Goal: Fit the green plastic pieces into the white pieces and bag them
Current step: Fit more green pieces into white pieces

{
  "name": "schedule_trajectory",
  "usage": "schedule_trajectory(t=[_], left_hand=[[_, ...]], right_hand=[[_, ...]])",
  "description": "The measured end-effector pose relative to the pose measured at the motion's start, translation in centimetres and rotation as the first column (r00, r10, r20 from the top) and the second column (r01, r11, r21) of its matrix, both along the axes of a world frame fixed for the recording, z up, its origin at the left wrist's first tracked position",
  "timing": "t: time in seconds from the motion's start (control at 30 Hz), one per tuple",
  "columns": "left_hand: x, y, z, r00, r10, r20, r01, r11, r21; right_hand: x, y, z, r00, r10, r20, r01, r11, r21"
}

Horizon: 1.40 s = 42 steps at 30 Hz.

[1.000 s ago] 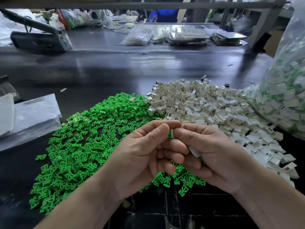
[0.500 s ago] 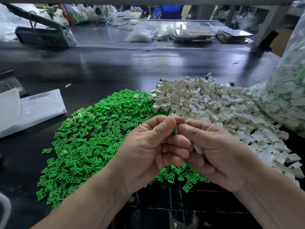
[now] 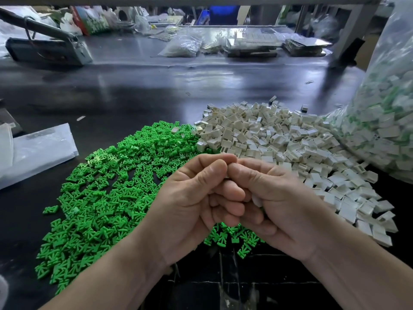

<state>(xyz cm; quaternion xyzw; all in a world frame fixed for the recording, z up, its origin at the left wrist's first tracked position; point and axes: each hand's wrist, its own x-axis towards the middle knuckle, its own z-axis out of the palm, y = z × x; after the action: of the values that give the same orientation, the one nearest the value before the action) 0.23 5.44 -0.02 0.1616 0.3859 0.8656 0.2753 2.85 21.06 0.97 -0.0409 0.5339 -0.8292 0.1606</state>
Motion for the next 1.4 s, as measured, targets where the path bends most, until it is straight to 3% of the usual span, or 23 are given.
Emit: schedule_trajectory(t=[0.17, 0.43, 0.6, 0.77, 0.83, 0.9, 0.97, 1.03, 1.1, 1.2, 1.3, 1.4], left_hand=[[0.0, -0.1, 0.0, 0.999, 0.041, 0.015, -0.040, 0.998, -0.055], [0.1, 0.3, 0.1, 0.994, 0.105, -0.044, -0.109, 0.988, -0.105], [-0.3, 0.0, -0.1, 0.950, 0.202, -0.240, -0.271, 0.912, -0.306], [-0.5, -1.1, 0.2, 0.847, 0.204, -0.490, -0.448, 0.770, -0.454], [-1.1, -1.9, 0.3, 0.791, 0.255, -0.556, -0.559, 0.670, -0.488], [-2.0, -2.9, -0.1, 0.668, 0.246, -0.702, -0.726, 0.421, -0.543], [-2.6, -3.5, -0.5, 0.542, -0.003, -0.840, -0.836, 0.095, -0.540], [-2.8, -3.2, -1.0, 0.523, -0.281, -0.805, -0.841, -0.020, -0.540], [-2.9, -2.2, -1.4, 0.531, -0.464, -0.709, -0.813, -0.042, -0.581], [-3.2, -1.1, -2.2, 0.498, -0.608, -0.618, -0.797, -0.042, -0.602], [-3.1, -1.2, -2.1, 0.416, -0.635, -0.651, -0.846, -0.007, -0.533], [-2.9, -1.5, -1.9, 0.285, -0.574, -0.768, -0.904, 0.104, -0.414]], right_hand=[[0.3, -0.4, -0.1, 0.999, -0.035, -0.024, 0.037, 0.996, 0.084], [0.1, -0.7, -0.4, 0.996, -0.062, -0.060, 0.064, 0.997, 0.030], [-0.3, -0.7, -1.0, 0.999, -0.043, -0.017, 0.044, 0.998, 0.035], [-0.3, -0.6, -1.0, 0.994, -0.068, 0.087, 0.066, 0.997, 0.027], [-0.2, -0.4, -0.7, 0.990, -0.024, 0.139, 0.039, 0.993, -0.111], [-0.3, -0.2, -0.4, 0.988, 0.076, 0.135, -0.030, 0.949, -0.315], [-0.3, 0.0, -0.2, 0.987, 0.119, 0.110, -0.062, 0.906, -0.419], [-0.3, 0.2, 0.0, 0.987, 0.093, 0.129, -0.030, 0.907, -0.421], [-0.4, 0.4, 0.0, 0.983, 0.054, 0.176, 0.020, 0.921, -0.389], [-0.5, 0.7, -0.1, 0.976, -0.007, 0.218, 0.077, 0.947, -0.312], [-0.7, 0.8, -0.1, 0.971, -0.051, 0.232, 0.112, 0.959, -0.260], [-0.9, 0.9, -0.3, 0.970, -0.078, 0.231, 0.131, 0.967, -0.220]])
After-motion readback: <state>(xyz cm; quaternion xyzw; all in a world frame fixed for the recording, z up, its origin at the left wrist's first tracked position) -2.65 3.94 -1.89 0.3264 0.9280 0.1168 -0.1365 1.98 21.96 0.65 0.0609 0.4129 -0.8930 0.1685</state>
